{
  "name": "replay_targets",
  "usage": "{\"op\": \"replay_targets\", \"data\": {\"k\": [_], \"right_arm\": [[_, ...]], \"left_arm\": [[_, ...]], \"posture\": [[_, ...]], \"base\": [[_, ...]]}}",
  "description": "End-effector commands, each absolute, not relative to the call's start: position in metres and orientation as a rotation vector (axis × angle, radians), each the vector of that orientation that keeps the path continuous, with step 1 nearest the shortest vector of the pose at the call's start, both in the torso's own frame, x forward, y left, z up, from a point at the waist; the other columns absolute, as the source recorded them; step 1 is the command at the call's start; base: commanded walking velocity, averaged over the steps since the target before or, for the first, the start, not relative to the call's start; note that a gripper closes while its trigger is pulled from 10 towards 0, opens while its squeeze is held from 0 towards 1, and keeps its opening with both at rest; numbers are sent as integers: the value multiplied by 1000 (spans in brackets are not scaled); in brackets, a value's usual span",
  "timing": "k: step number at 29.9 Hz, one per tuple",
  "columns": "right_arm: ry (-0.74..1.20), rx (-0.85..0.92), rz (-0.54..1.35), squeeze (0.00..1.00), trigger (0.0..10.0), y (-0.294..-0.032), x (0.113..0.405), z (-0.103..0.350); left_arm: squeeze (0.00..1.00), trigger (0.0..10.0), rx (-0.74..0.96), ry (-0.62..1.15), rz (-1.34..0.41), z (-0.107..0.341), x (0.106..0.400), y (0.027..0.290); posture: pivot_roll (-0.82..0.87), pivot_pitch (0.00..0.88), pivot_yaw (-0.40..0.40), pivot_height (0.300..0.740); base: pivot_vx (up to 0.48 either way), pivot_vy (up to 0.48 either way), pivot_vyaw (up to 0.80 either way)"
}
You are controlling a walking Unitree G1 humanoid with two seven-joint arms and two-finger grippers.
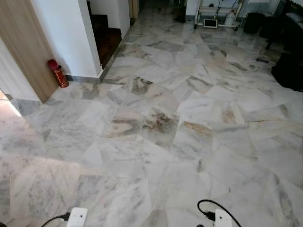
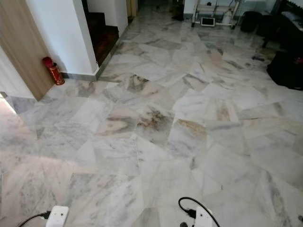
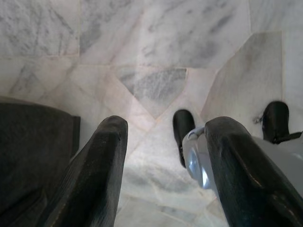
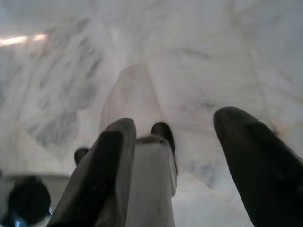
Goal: Move the pillow to the sofa from floor
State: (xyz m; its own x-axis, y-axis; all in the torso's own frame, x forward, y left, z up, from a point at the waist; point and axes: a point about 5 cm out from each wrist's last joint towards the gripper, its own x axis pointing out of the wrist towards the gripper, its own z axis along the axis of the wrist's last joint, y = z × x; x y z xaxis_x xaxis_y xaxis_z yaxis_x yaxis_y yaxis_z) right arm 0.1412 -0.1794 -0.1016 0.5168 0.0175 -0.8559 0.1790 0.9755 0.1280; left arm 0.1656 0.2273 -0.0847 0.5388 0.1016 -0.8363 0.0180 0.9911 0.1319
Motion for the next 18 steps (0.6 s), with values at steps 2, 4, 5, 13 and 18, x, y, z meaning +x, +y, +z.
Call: {"op": "replay_targets", "data": {"k": [2,4,5,13,18], "right_arm": [[1048,159,-51,0,10000,-180,133,-104],[1041,188,-92,0,10000,-183,132,-104],[1034,204,-111,0,10000,-184,132,-104],[1016,214,-104,0,10000,-182,135,-103],[1011,222,-113,0,10000,-181,135,-103]], "left_arm": [[0,10000,116,971,59,-80,177,226],[0,10000,104,957,66,-79,180,225],[0,10000,99,958,71,-79,180,225],[0,10000,101,997,57,-84,170,222],[0,10000,92,998,55,-85,168,222]], "posture": [[-32,0,-13,740],[-28,0,-18,740],[-22,0,-26,740],[-33,0,-35,740],[-30,0,-36,740]], "base": [[0,0,0],[0,0,0],[0,0,0],[0,0,0],[0,0,0]]}}
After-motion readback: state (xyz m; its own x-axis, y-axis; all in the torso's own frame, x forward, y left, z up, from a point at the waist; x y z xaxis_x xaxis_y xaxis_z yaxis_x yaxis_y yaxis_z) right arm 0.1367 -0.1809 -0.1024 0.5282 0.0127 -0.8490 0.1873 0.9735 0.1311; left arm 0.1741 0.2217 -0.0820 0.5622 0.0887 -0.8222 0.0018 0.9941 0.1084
